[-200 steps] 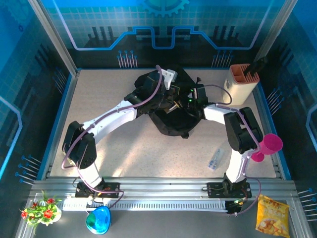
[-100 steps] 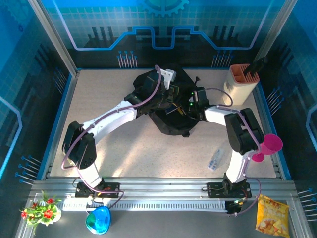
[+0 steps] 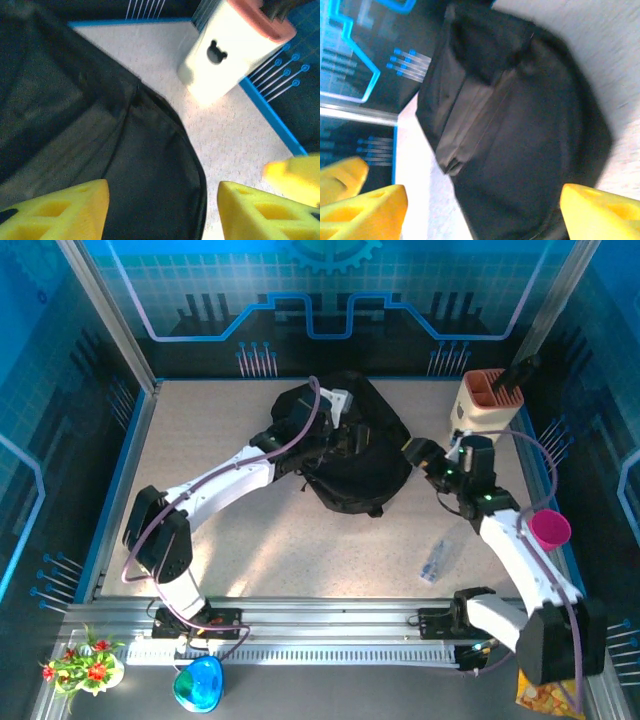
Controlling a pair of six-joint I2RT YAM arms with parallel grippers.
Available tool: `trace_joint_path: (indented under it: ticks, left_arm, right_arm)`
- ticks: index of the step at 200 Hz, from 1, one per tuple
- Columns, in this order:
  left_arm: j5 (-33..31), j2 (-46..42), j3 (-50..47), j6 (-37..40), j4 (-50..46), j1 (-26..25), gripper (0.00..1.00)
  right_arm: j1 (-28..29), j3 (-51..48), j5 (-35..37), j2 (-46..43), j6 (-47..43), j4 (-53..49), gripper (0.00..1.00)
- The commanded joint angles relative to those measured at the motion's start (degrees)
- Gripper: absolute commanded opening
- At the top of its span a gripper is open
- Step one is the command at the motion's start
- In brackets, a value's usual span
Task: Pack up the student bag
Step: Close the student bag at the top-center of the table, then rotate the student bag at the top-center of the table.
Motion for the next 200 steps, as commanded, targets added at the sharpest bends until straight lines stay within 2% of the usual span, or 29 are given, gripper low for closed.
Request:
trace_joint_path:
  ticks: [1,42,62,84,99,116,138,173,200]
  left_arm:
    - [-0.37,-4.26,-4.62,-4.8,-3.95,1.63,0.68]
    - [-0.53,-7.57,-16.1,-17.48,-1.38,9.58,0.67]
    - [1.09,-7.45,-21.33,-23.46,1.85,14.22,0.61]
    - [5.35,-5.09,-24.5,-26.66,6.86,18.48,0.49]
    - [8.16,-2.23,-24.32,-27.85,9.0,20.66,0.44]
    - [11.48,1.16,-23.03,-28.58,12.05,22.02,0.43]
    - [12.39,6.05,-19.39,-29.04,12.47,22.65,0.42]
    - [15.07,11.88,-14.73,-29.47,15.07,23.02,0.34]
    - [15.88,15.04,-12.07,-29.71,14.94,23.1,0.33]
  right_arm:
    - [-2.61,2.53,4.04,-3.79,-7.45,-11.66,0.82]
    - [-2.71,5.43,2.29,-3.89,-8.72,-12.81,0.83]
    - [-2.51,5.0,0.72,-2.58,-7.49,-11.39,0.83]
    - [-1.64,4.45,-0.14,-1.51,-6.5,-10.13,0.83]
    - [-1.03,4.28,-0.24,-1.09,-6.1,-9.63,0.83]
    - [-0.52,4.42,-0.36,-0.7,-5.97,-9.38,0.83]
    - [0.2,4.37,-0.68,-0.1,-5.73,-9.19,0.83]
    - [1.26,3.36,-2.95,1.57,-6.17,-8.34,0.82]
    - [1.59,2.23,-5.02,3.63,-6.94,-8.06,0.81]
